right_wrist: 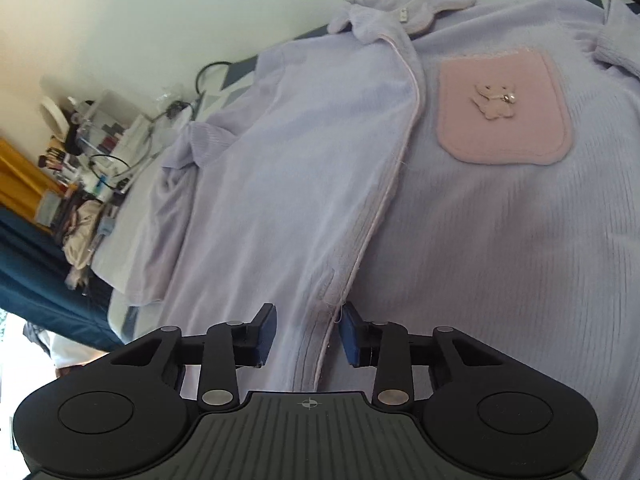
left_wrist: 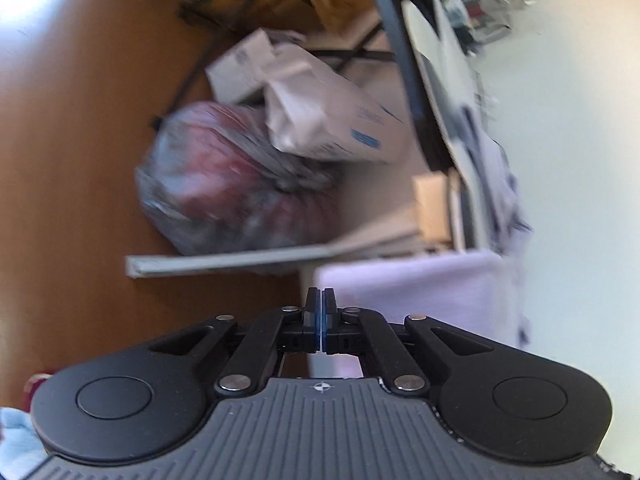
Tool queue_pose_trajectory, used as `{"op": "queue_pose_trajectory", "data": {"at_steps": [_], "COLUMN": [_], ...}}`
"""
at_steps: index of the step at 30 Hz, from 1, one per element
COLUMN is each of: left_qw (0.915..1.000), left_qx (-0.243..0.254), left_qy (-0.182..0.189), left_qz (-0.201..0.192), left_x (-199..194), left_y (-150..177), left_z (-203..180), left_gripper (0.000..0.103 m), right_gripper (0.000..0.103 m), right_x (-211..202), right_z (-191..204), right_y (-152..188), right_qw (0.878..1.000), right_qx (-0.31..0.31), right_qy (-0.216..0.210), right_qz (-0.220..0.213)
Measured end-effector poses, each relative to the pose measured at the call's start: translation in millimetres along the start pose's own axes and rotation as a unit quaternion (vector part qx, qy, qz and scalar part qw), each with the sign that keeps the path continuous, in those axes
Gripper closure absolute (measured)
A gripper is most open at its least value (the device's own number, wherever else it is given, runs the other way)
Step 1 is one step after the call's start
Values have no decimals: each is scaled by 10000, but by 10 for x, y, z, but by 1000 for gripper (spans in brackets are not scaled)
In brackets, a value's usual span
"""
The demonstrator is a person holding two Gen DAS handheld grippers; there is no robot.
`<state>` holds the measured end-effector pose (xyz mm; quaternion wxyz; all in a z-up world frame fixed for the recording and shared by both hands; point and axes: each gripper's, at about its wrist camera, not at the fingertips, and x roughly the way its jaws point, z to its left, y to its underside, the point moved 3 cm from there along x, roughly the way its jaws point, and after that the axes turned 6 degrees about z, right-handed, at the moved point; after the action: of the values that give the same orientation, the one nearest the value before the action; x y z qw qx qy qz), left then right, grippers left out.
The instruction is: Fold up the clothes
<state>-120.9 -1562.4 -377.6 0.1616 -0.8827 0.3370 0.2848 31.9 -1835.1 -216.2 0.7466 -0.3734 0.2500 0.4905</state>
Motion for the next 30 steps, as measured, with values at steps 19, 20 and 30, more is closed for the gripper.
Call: {"op": "queue_pose_trajectory", "data": {"at_steps": [19, 20, 30], "left_qw": [9411, 9444, 9563], "left_qx": [1599, 1434, 1121], "left_qy": [887, 959, 1116], "left_qz": [2844, 2799, 2458], "left_x": [456, 473, 434], "left_y": [1112, 1106, 1139], "left_z": [-296, -274, -235], "left_gripper": [36, 36, 96], "right_gripper": [75, 75, 77], "right_x": [75, 75, 61], "right_z": [-238, -241, -230], "right_y": [93, 92, 85], "right_qw": [9997, 9997, 9997], "right_qx": [112, 99, 36], "right_qy": [237, 241, 238], "right_qz": [20, 26, 70]}}
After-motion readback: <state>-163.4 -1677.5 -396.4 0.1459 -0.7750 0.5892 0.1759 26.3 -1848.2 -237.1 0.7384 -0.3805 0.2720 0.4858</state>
